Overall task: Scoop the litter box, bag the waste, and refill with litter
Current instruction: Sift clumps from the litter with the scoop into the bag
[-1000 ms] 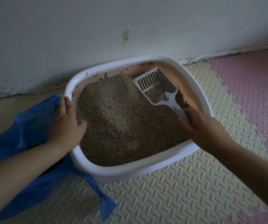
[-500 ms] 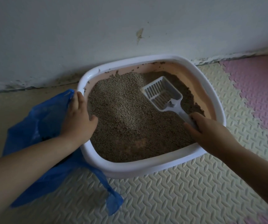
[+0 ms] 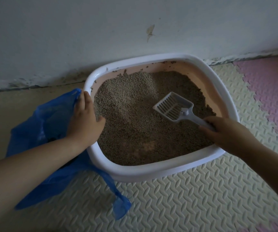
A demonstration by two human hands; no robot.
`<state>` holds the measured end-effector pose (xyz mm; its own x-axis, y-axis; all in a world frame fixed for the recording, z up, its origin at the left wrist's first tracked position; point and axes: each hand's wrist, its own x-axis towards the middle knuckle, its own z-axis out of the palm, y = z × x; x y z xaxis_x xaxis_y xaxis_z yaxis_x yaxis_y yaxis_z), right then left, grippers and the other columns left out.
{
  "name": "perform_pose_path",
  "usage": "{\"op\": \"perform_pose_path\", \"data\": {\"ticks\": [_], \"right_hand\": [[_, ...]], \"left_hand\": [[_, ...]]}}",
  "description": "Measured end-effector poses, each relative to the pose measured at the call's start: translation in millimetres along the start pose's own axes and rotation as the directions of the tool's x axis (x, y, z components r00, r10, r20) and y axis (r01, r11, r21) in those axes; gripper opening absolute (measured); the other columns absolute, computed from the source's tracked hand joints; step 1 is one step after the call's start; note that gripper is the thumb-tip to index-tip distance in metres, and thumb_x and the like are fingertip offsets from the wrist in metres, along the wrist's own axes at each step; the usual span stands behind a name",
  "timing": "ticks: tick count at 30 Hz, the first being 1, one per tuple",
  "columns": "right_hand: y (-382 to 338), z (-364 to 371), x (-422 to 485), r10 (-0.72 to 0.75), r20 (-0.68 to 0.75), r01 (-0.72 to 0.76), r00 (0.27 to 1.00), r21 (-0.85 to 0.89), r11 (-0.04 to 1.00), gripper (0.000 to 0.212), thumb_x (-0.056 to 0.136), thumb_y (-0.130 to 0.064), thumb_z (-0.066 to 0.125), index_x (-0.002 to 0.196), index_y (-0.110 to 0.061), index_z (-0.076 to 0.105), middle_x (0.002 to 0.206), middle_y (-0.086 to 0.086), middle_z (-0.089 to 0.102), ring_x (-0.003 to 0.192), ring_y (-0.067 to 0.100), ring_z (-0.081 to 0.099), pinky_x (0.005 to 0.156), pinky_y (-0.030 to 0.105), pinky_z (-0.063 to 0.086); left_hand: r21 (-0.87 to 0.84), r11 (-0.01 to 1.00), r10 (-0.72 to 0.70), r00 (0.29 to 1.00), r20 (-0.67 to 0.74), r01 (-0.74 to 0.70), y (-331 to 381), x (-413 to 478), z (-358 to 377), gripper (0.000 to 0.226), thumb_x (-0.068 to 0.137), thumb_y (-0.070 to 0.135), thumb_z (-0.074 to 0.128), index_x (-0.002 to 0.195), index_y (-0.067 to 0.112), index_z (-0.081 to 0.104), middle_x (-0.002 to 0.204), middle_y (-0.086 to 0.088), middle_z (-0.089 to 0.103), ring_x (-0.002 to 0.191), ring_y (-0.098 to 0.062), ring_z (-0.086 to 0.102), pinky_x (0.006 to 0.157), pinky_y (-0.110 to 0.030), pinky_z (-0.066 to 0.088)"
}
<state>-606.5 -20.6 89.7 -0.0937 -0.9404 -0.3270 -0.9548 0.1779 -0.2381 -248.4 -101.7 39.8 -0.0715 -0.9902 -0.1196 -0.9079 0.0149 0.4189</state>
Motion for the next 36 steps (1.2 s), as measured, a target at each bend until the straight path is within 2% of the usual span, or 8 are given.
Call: {"op": "perform_pose_path", "data": {"ticks": [4,7,12,18,22,26,31,36], "right_hand": [[-18,4,13,0.042,0.107,-0.042,0.993,-0.007,0.999,0.026,0.094,-0.037,0.051,0.09,-0.016,0.067,0.073,0.0,0.062,0.065,0.013,0.057,0.06,0.032,0.045],[-38,6,27,0.061,0.117,-0.061,0.991,0.002,0.998,0.035,0.094,-0.037,0.049,0.077,-0.01,0.065,0.061,0.002,0.057,0.053,0.016,0.05,0.049,0.027,0.036],[-75,9,66,0.088,0.092,-0.098,0.992,0.104,0.99,0.04,0.097,-0.032,0.045,0.062,-0.013,0.044,0.055,0.0,0.043,0.045,0.014,0.037,0.044,0.023,0.025],[-114,48,119,0.153,0.024,-0.155,0.988,0.113,0.981,0.028,0.098,-0.024,0.038,0.091,-0.004,0.056,0.074,0.005,0.052,0.062,0.02,0.05,0.05,0.027,0.034],[-119,81,125,0.058,0.108,-0.035,0.992,-0.209,0.977,0.033,0.099,-0.016,0.036,0.126,-0.003,0.051,0.097,0.01,0.047,0.086,0.025,0.057,0.06,0.032,0.037],[-103,82,118,-0.066,0.072,0.088,0.995,-0.369,0.925,0.027,0.099,-0.009,0.039,0.123,-0.006,0.051,0.095,0.009,0.039,0.067,0.021,0.047,0.055,0.031,0.041],[-81,65,104,-0.128,0.044,0.135,0.991,-0.307,0.942,0.023,0.102,-0.021,0.038,0.114,-0.005,0.049,0.094,0.009,0.047,0.071,0.027,0.055,0.058,0.035,0.046],[-44,36,77,-0.292,0.018,0.29,0.956,-0.188,0.938,0.028,0.1,-0.042,0.034,0.099,-0.014,0.041,0.068,0.001,0.05,0.064,0.027,0.057,0.058,0.035,0.046]], "left_hand": [[-0.005,1.0,0.003,1.0,-0.003,-0.003,0,0,0,0.086,0.093,0.028,0.053,0.151,0.011,-0.008,0.159,-0.003,-0.014,0.146,-0.026,0.002,0.112,-0.047,0.029],[-0.005,1.0,-0.002,1.0,-0.015,0.002,1,0,2,0.084,0.093,0.028,0.052,0.151,0.01,-0.007,0.159,-0.004,-0.013,0.147,-0.025,-0.002,0.115,-0.045,0.024],[-0.019,1.0,-0.005,1.0,-0.012,0.005,-1,1,3,0.082,0.094,0.029,0.049,0.151,0.012,-0.007,0.159,-0.003,-0.014,0.147,-0.024,-0.004,0.116,-0.045,0.023],[-0.024,1.0,-0.017,1.0,-0.021,0.016,-1,2,5,0.081,0.093,0.03,0.048,0.151,0.013,-0.006,0.159,-0.002,-0.012,0.146,-0.024,-0.001,0.114,-0.046,0.027],[-0.02,1.0,-0.016,0.999,-0.029,0.016,1,2,5,0.082,0.093,0.028,0.05,0.151,0.011,-0.005,0.159,-0.003,-0.013,0.146,-0.024,0.0,0.115,-0.044,0.025],[-0.023,1.0,-0.018,0.999,-0.026,0.018,0,2,4,0.084,0.093,0.029,0.051,0.151,0.013,-0.006,0.159,-0.003,-0.012,0.146,-0.025,0.002,0.114,-0.044,0.027],[-0.029,0.999,-0.023,0.999,-0.029,0.022,2,0,3,0.083,0.093,0.028,0.051,0.151,0.013,-0.006,0.159,-0.002,-0.013,0.146,-0.025,0.001,0.115,-0.041,0.023],[-0.046,0.998,-0.039,0.999,-0.011,0.038,2,1,2,0.084,0.094,0.028,0.051,0.151,0.015,-0.009,0.159,0.0,-0.016,0.147,-0.023,-0.001,0.117,-0.04,0.018]]}}
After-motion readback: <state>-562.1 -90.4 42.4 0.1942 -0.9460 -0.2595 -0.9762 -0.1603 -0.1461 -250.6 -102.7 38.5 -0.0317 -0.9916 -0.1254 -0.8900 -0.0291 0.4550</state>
